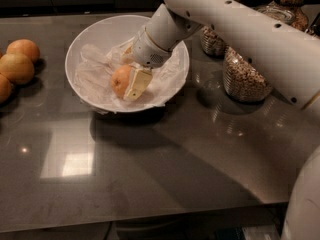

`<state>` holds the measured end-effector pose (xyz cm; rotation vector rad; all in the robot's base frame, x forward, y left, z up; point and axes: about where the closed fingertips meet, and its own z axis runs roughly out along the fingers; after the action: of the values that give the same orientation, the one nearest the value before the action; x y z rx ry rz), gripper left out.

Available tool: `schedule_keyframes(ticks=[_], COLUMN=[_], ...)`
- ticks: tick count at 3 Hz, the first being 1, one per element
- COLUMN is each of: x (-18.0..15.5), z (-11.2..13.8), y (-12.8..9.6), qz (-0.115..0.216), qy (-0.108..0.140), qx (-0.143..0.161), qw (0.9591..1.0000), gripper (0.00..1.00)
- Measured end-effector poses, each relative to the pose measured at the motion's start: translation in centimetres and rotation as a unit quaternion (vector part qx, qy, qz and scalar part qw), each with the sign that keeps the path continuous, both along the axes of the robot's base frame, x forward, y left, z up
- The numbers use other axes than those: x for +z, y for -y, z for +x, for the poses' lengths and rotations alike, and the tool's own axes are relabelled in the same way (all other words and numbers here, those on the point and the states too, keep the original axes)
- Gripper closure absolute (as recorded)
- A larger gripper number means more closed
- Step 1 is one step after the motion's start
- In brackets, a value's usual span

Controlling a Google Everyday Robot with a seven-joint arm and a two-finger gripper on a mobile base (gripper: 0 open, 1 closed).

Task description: Pick orange from white bowl

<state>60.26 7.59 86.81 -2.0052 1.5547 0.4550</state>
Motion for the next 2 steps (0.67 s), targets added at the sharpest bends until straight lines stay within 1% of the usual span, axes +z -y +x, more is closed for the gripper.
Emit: schedule_keyframes(ticks=[1,2], x=[-0.84,-0.89], z=[0.56,0.60], y=[0.41,0.40], qz=[0.000,0.000], qy=[-0.007,-0.008], qx=[-0.006,-0.006], qw=[1.0000,0.9999], gripper=[0.28,0.46])
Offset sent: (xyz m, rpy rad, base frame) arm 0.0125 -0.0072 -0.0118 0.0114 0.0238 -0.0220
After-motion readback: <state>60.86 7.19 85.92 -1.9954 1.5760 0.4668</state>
